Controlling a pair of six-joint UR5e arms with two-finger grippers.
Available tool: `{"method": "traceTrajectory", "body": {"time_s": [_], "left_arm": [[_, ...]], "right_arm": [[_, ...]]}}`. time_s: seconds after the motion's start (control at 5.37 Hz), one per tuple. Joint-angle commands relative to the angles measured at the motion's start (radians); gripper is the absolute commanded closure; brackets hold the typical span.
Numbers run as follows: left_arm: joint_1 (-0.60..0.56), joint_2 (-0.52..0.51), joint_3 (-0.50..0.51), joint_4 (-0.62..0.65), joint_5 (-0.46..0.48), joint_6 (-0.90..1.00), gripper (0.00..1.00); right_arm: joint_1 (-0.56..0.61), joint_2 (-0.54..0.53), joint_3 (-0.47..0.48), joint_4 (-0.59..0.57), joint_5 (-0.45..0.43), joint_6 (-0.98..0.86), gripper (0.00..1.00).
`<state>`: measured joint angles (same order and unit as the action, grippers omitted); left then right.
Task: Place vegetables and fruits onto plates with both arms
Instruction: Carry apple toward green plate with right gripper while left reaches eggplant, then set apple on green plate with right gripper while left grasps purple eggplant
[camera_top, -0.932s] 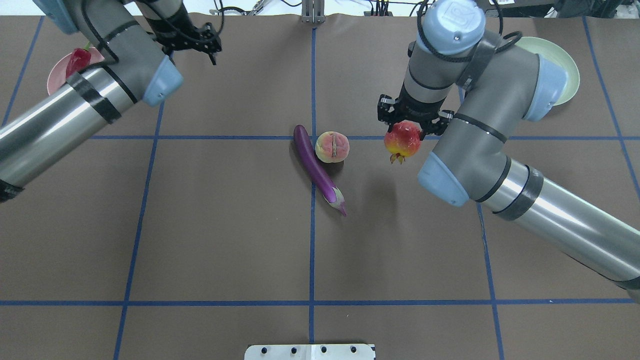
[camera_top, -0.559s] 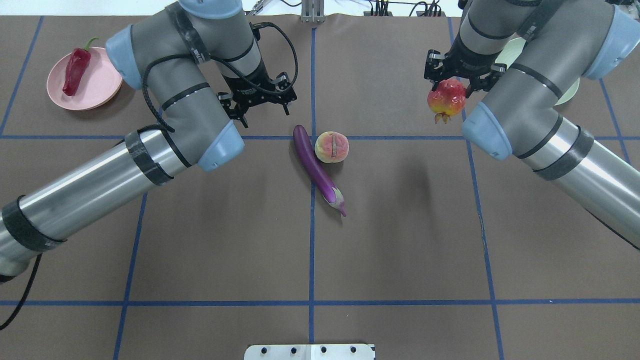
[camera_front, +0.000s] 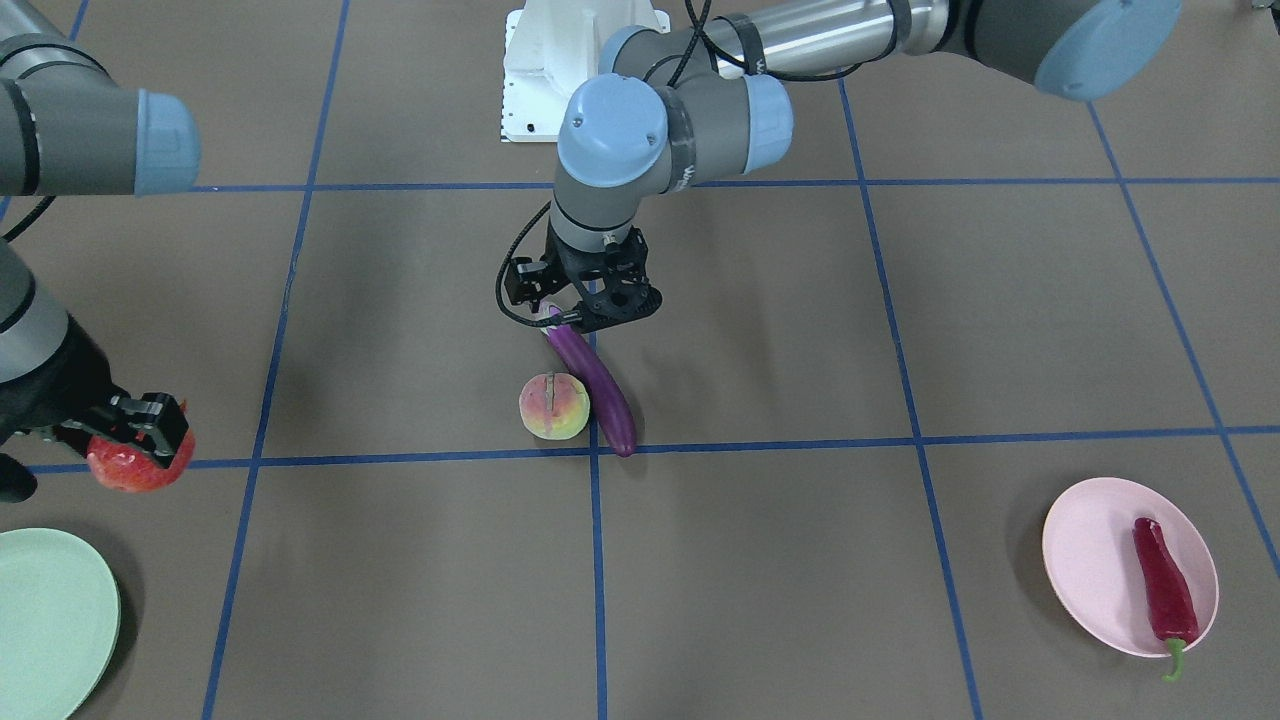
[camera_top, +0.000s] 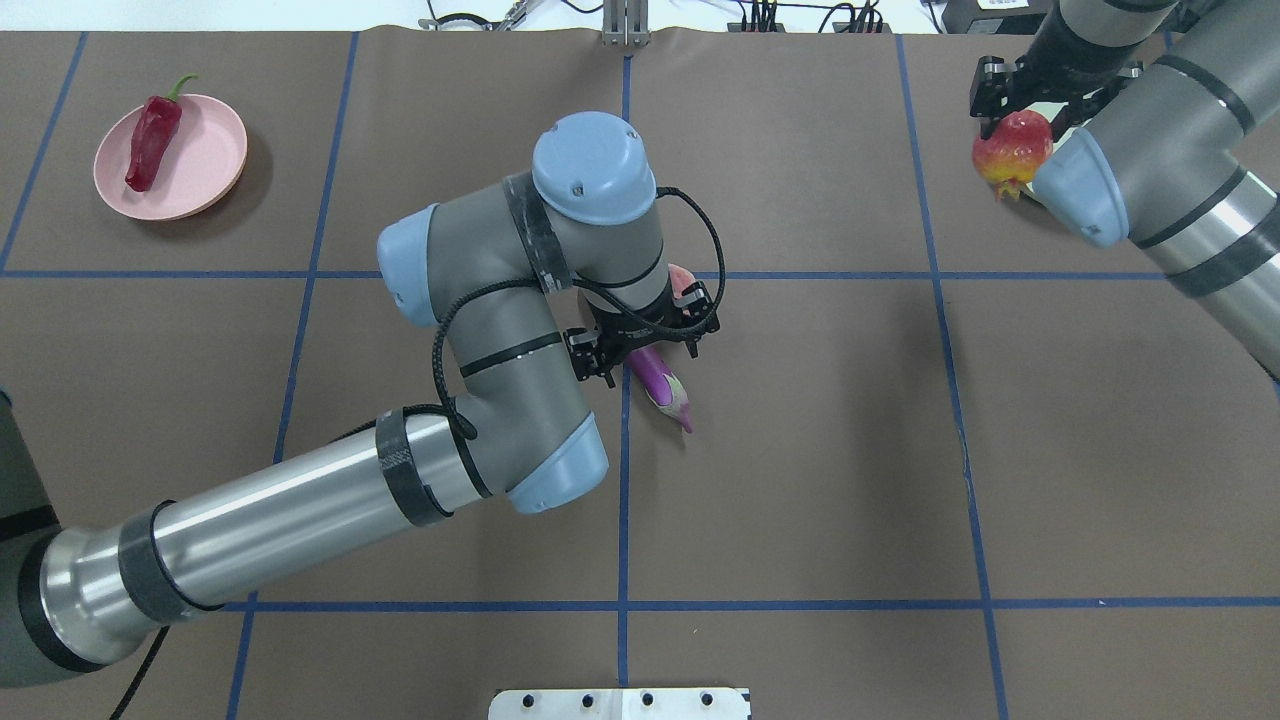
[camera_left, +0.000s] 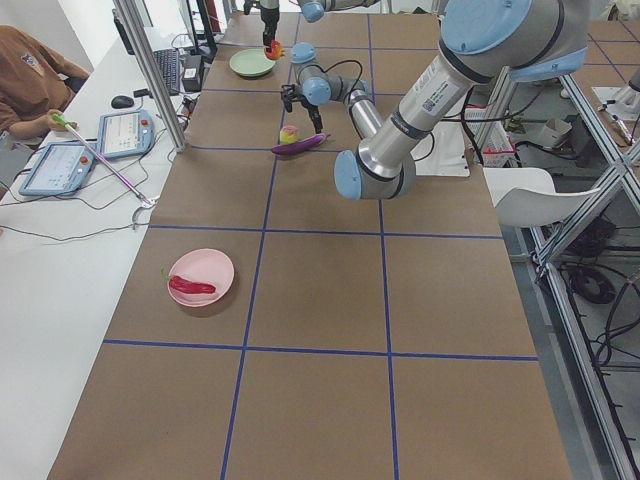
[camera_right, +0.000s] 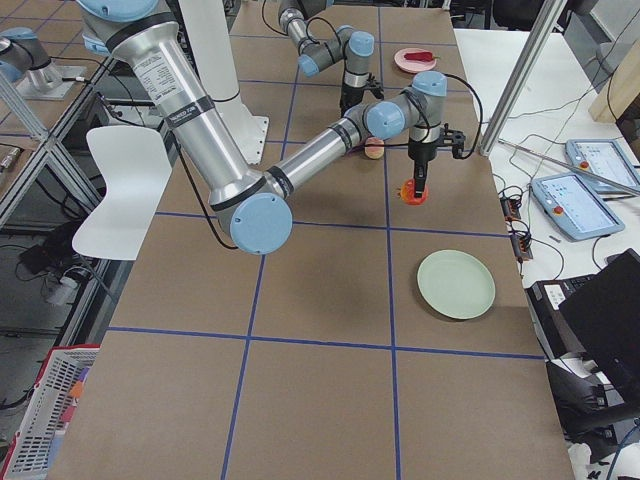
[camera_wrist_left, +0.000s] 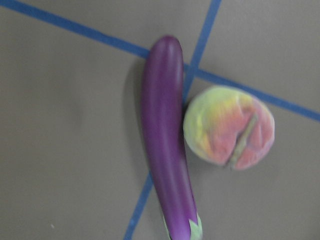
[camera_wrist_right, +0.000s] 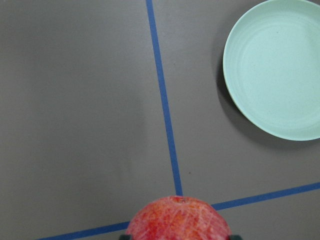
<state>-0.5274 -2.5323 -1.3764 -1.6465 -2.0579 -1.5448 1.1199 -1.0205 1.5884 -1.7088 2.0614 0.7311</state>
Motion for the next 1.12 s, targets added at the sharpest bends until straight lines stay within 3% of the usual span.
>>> {"method": "traceTrajectory", "body": {"time_s": [0.0,0.19,0.37,0.93], "left_arm": [[0.033,-0.041,0.098,-0.015,0.047,-0.005,0.0],[0.033,-0.046,0.133,-0.05,0.059,-0.005,0.0],[0.035,-0.048,0.151,-0.068,0.059,-0.005,0.01],[0.033,-0.046,0.163,-0.068,0.074,-0.002,0.17]], "right_arm": [[0.069,-0.001,-0.234,0.252,-0.003,-0.082,1.0],[0.083,0.005,-0.322,0.332,-0.004,-0.097,1.0],[0.087,0.005,-0.34,0.334,-0.012,-0.119,1.0],[0.089,0.01,-0.373,0.342,-0.052,-0.125,1.0]]}}
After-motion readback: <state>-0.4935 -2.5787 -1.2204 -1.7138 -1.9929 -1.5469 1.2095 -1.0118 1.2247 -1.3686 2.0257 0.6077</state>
